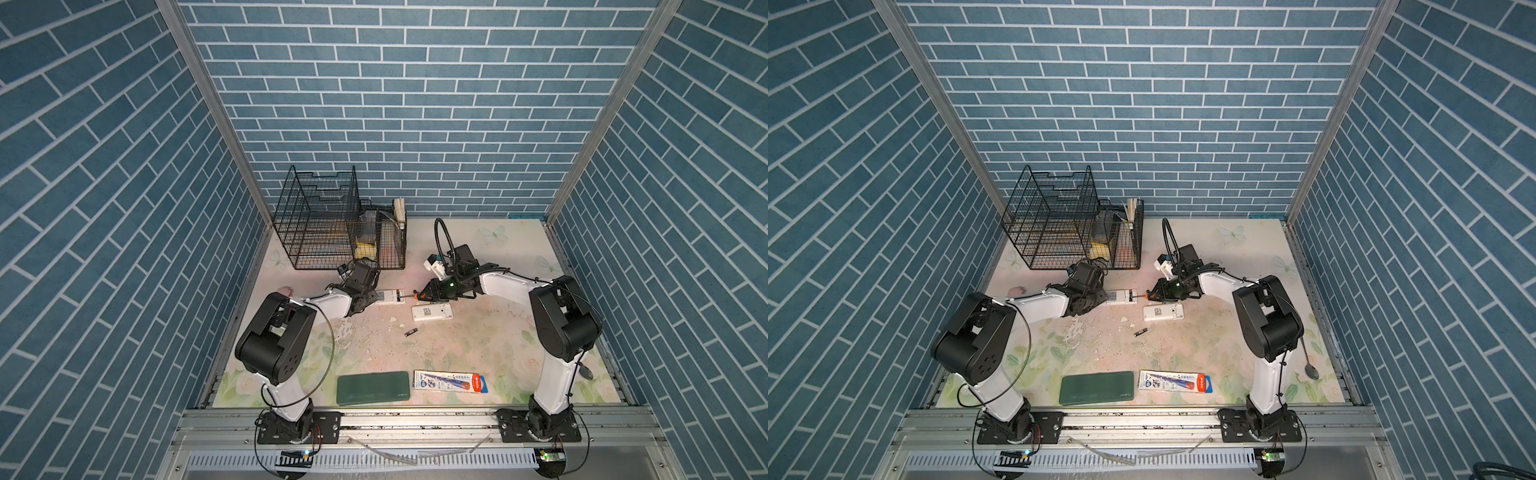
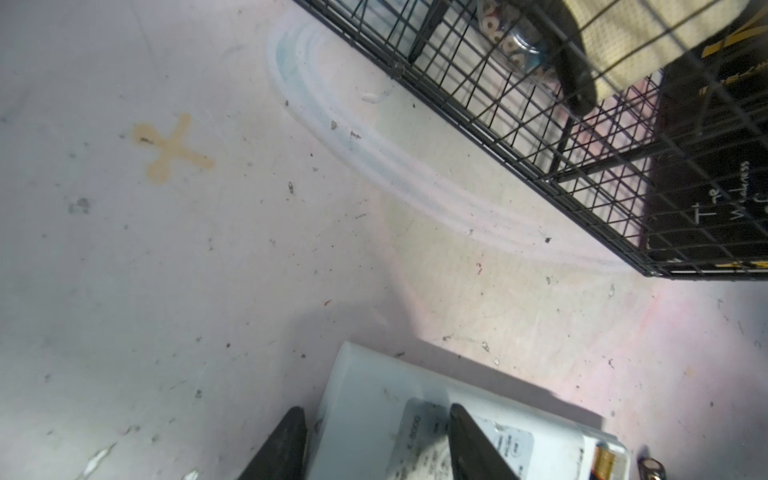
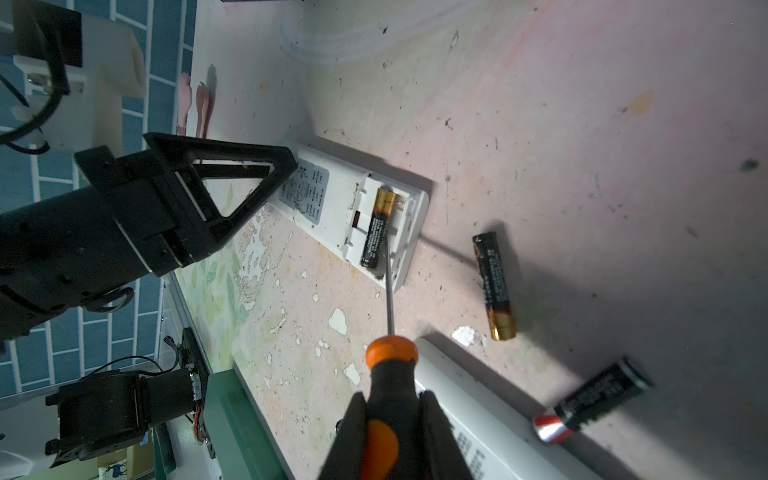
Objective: Unload the batteries from the remote control
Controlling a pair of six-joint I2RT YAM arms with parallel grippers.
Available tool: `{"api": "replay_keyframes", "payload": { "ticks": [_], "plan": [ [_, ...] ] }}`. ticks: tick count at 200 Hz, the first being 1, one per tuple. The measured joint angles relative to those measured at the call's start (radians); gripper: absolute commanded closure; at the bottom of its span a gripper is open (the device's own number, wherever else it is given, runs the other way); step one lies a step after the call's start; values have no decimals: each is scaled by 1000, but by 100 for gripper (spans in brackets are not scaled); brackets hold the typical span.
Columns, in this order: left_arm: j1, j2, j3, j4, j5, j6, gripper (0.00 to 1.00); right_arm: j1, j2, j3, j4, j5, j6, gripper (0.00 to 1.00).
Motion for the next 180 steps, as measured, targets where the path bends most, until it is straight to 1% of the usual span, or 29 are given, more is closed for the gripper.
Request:
{"api": "replay_keyframes", "payload": {
  "ticks": [66,180],
  "plan": [
    [-1,3,0,7,-7,1,45,-2,-83,-4,-111,24,19,100],
    [-1,0,-7,21,-6,0,46,6,-34,-3,-39,11,100,100]
  ]
}}
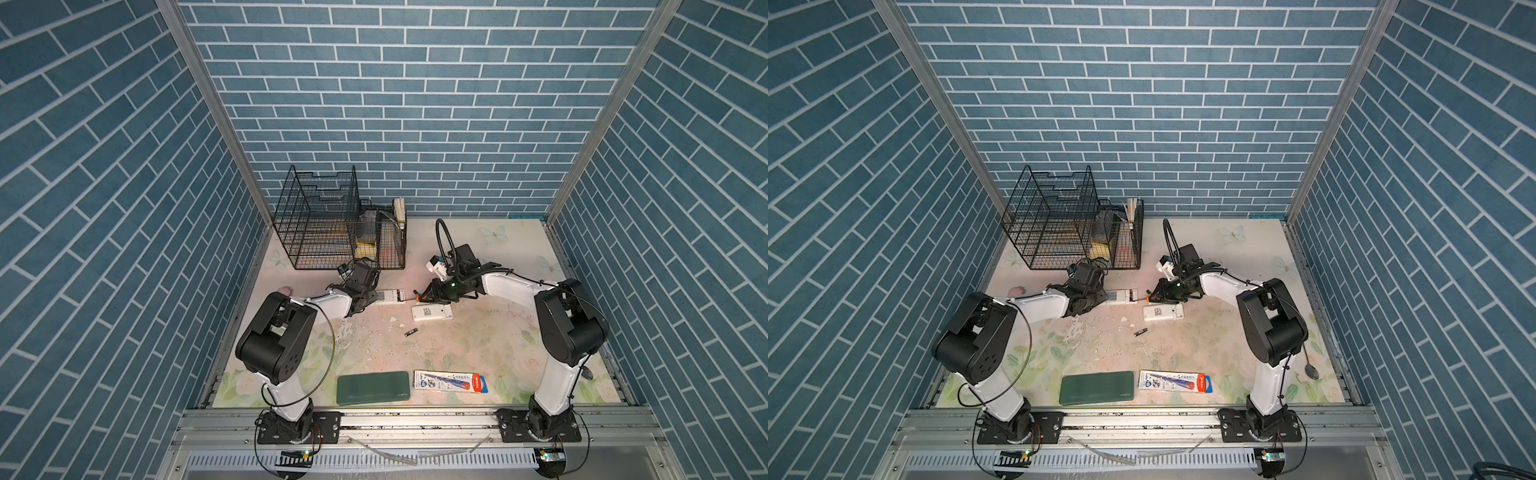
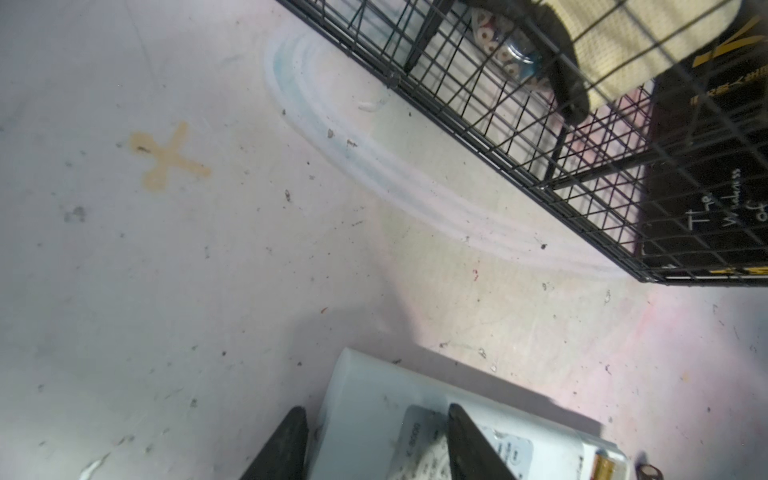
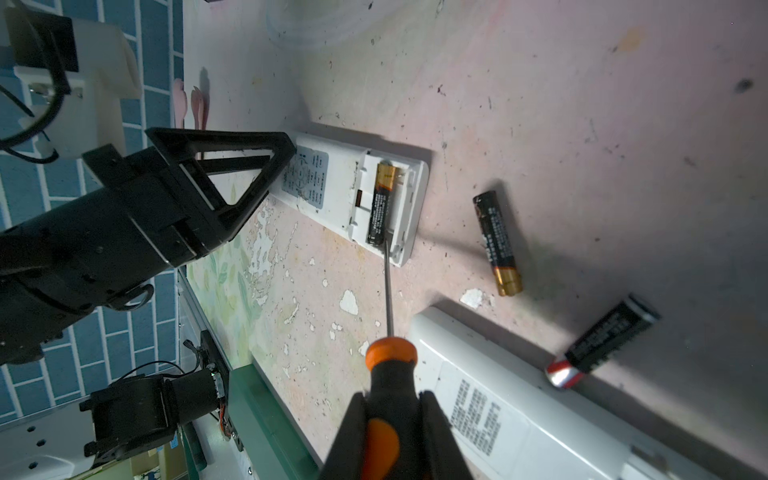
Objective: Unload the batteries from the remote control
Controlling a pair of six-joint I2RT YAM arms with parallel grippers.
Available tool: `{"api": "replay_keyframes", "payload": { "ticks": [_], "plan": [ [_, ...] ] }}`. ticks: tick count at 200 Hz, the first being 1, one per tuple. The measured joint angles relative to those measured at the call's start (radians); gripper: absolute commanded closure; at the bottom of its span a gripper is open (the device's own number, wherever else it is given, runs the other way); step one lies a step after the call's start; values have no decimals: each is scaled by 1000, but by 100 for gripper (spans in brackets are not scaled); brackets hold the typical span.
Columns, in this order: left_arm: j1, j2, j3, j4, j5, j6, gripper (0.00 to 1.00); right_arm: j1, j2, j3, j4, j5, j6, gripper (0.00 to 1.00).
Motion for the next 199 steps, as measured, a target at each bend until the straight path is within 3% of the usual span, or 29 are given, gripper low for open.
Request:
{"api": "replay_keyframes", "payload": {
  "ticks": [107,199],
  "plan": [
    [1,19,16,2,-11,-1,48,-31,62,-2,73,-117,90,100],
    [0,29,13,28,-29,5,49,-37,43,-100,253,-157,302,100]
  ]
}}
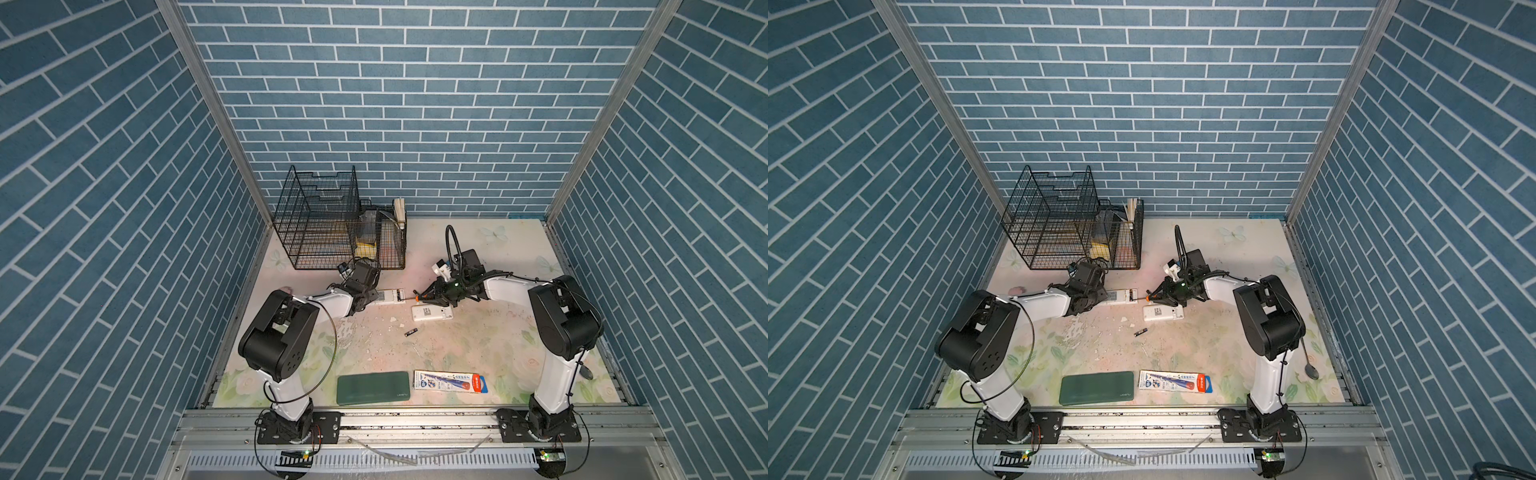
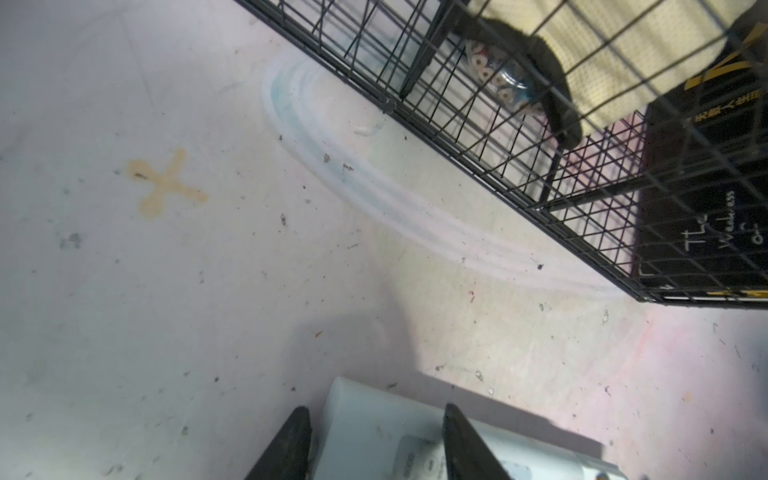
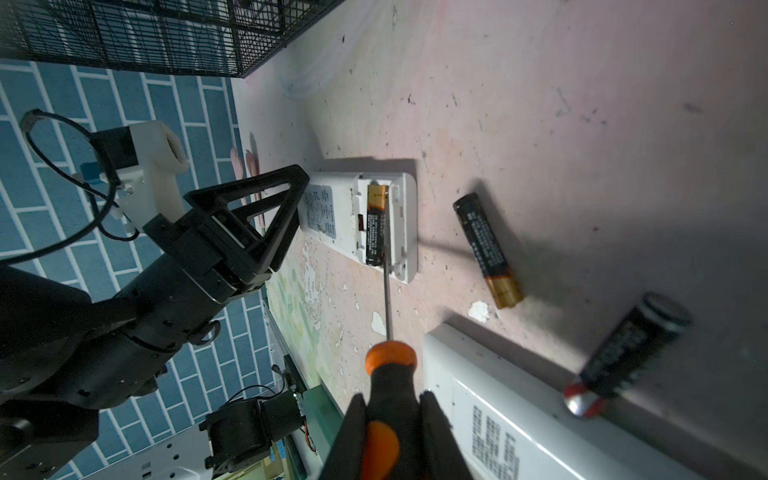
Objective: Unload the batteries from the remote control
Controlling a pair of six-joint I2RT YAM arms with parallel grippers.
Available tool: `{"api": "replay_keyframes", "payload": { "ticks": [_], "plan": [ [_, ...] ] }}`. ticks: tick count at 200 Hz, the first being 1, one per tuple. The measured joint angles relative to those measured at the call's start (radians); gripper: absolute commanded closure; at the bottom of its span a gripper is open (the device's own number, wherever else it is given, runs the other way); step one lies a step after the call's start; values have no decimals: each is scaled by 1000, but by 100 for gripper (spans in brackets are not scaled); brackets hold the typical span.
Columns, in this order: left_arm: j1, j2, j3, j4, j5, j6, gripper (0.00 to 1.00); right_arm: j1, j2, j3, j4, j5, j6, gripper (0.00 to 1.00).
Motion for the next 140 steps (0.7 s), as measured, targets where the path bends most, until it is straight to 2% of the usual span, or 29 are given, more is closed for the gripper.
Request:
{"api": "replay_keyframes", "payload": {
  "ticks": [66,140],
  "plan": [
    [0,0,-8,17,-5,11,49,-2,1,-10,34,-6,47,100],
    [0,0,-16,28,-12,13,50,-18,14,-54,140,-48,156,100]
  ]
}}
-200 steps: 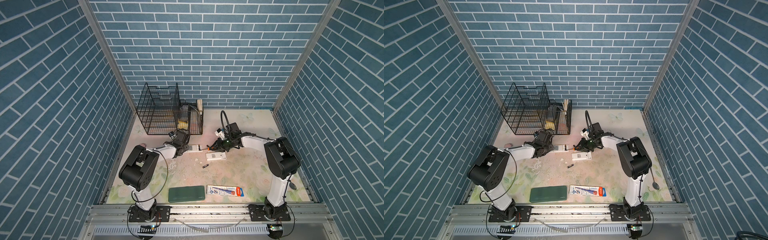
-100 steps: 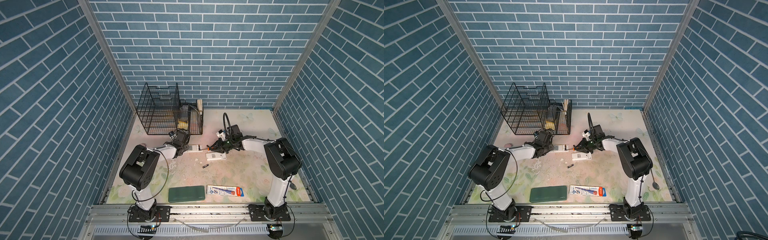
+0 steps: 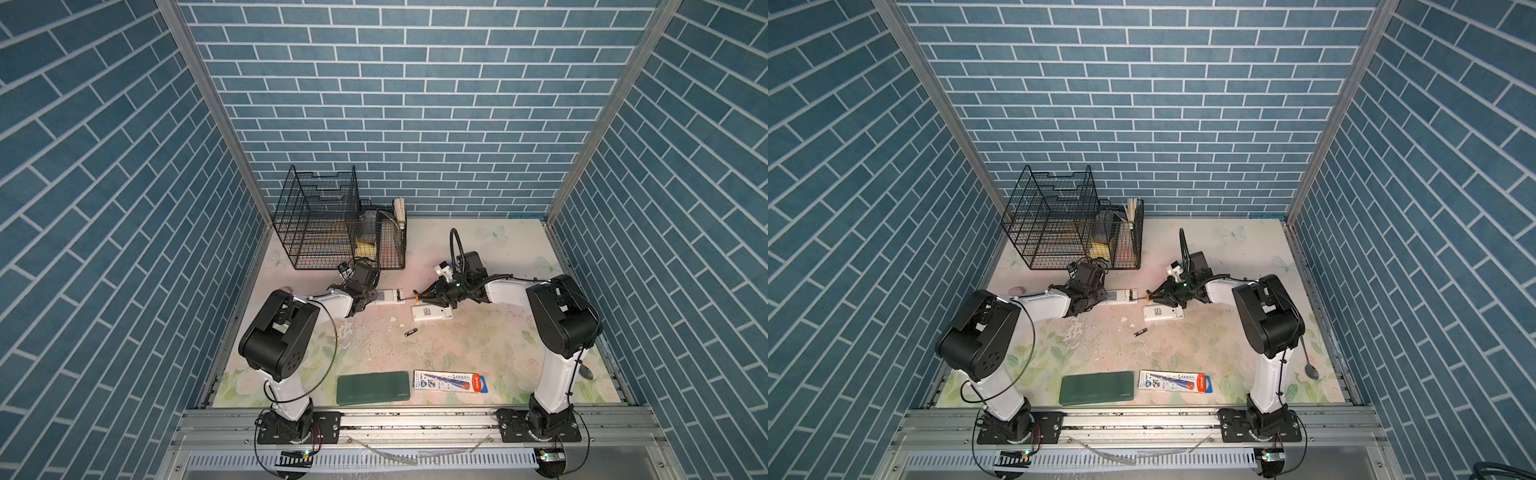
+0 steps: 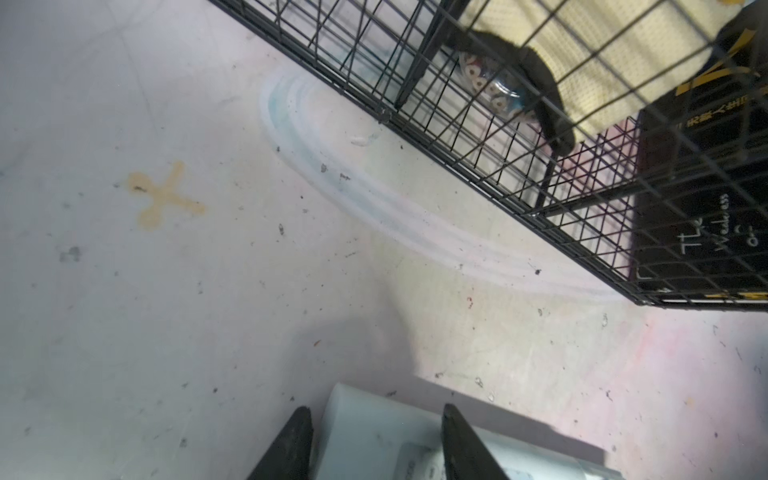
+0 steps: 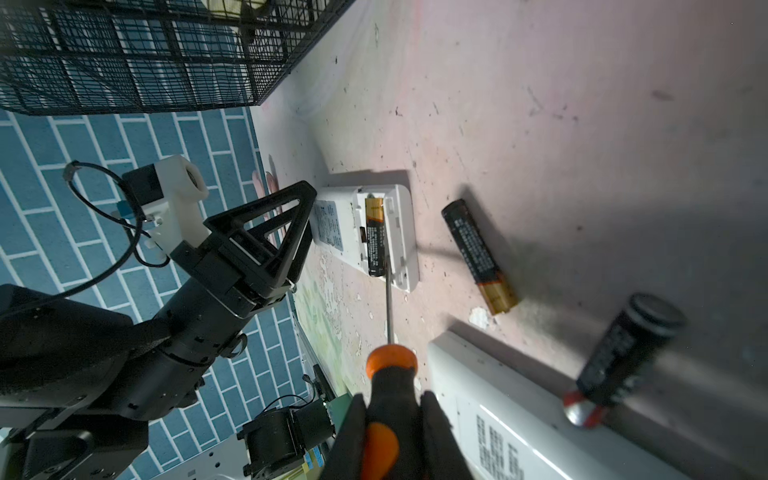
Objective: Unload the batteries from the remote control
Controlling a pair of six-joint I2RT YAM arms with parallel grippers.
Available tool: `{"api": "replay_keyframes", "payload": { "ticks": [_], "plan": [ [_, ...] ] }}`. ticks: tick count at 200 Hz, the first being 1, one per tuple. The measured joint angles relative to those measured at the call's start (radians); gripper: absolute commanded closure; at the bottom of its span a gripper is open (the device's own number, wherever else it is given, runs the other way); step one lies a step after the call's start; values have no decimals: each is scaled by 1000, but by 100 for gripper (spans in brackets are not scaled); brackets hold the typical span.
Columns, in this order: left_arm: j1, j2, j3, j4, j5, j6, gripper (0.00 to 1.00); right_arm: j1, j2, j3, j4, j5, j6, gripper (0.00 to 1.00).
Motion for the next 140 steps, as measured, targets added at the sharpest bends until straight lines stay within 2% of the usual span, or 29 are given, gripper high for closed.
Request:
{"api": "replay_keyframes", "payload": {
  "ticks": [140],
  "plan": [
    [-4,5,-24,52,-34,6,51,-6,5,-103,236,-15,192,100]
  ]
}}
